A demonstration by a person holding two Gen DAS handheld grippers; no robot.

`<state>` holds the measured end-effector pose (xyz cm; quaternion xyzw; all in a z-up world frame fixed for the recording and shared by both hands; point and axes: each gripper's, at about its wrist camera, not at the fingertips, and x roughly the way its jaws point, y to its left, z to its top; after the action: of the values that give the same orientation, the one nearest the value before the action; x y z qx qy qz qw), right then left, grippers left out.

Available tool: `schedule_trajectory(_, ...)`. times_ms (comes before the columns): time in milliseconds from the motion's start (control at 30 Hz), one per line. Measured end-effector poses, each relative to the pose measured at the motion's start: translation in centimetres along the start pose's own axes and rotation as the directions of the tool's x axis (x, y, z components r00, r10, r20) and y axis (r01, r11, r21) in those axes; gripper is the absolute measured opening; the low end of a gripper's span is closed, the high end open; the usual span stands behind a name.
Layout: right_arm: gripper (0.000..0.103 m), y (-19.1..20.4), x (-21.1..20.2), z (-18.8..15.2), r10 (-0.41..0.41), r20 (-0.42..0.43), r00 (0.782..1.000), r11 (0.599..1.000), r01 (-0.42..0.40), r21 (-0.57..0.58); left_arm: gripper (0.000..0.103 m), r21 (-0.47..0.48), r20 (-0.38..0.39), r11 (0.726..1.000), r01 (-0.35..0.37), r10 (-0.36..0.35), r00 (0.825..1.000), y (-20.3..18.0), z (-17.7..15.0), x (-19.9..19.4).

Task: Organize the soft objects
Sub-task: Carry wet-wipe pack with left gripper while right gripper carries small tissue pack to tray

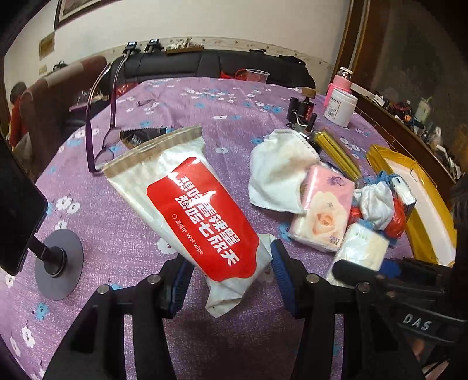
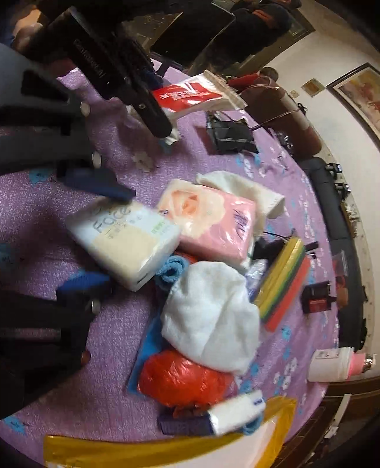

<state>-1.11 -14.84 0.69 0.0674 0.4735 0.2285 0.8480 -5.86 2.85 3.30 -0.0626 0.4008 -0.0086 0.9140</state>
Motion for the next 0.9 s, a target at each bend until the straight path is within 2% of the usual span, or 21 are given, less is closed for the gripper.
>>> schedule_trajectory(67, 0.022, 0.0, -0.8, -0.3, 0.000, 0.027, 1.000, 1.000, 0.001, -0.012, 0.052, 0.014, 0.013, 1.000, -0.012, 0.012, 1.000, -0.3, 0.0, -0.1)
schedule_trajectory(167, 0.019, -0.1, -2.1, -1.0, 0.024, 0.058, 0.998, 0.999, -0.022, -0.028, 0.052, 0.031, 0.031, 0.999, -0.026, 0.026, 0.999, -0.9, 0.1, -0.5)
schedule_trajectory(433, 0.018, -3.1, -5.8, -2.0, 0.096, 0.151, 0.984, 0.995, -0.100, 0.016, 0.052, 0.092, 0.045, 0.996, -0.016, 0.012, 0.999, -3.9, 0.0, -1.5)
schedule_trajectory(533, 0.018, -4.5, -7.7, -2.4, 0.094, 0.197, 0.976, 0.994, -0.103, 0.037, 0.052, 0.130, 0.060, 0.992, -0.005, -0.003, 0.998, -5.6, 0.2, -2.3)
schedule_trajectory(700, 0.018, -7.9, -11.5, -2.4, 0.056, 0.286, 0.957, 0.991, -0.088, 0.100, 0.052, 0.205, 0.053, 0.976, 0.075, -0.088, 0.995, -9.9, 0.9, -3.3)
schedule_trajectory(900, 0.018, -13.3, -15.9, -2.2, -0.028, 0.350, 0.936, 0.981, -0.042, 0.191, 0.052, 0.292, -0.026, 0.932, 0.215, -0.217, 0.976, -16.2, 2.2, -3.2)
